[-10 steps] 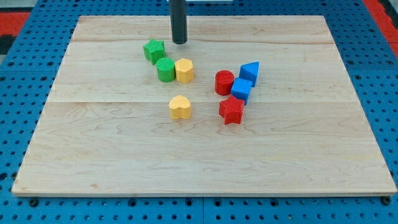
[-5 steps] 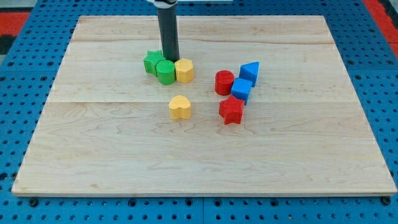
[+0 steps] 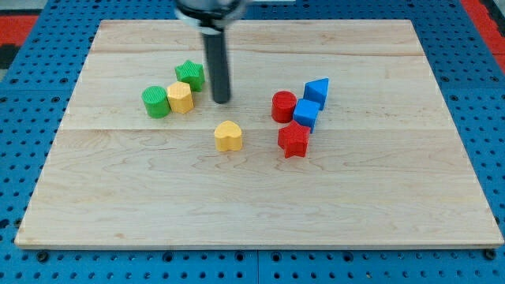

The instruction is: Combine green and yellow blocks together near the center left side

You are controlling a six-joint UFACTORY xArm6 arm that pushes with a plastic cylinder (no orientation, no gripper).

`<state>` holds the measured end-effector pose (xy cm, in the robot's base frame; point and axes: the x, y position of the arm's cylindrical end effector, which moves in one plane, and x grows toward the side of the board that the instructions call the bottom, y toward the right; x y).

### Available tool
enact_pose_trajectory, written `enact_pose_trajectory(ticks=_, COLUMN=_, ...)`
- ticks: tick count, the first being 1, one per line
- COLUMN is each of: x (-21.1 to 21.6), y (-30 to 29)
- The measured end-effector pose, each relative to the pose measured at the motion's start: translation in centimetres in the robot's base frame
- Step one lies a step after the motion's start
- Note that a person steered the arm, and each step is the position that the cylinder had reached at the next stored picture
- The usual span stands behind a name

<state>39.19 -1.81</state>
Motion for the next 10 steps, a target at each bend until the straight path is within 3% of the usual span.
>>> enact_pose_trajectory(ticks=1, x=4.1, y=4.0)
enact_pose_trajectory(ticks=2, x=7.4, y=2.4)
enact_pose_trajectory(ticks=3, x=7.9, y=-3.0)
enact_pose_trajectory(ticks=4, x=4.9, y=-8.7)
enact_pose_trajectory(ticks=5, x=9.7, y=-9.0)
enact_pose_trajectory(ticks=6, x=6.4, y=-11.7)
enact_pose_trajectory(ticks=7, x=4.7, y=-10.7)
enact_pose_trajectory(ticks=9, x=11.3, y=-10.3)
enact_pose_trajectory(ticks=10, x=11.9, y=-7.9)
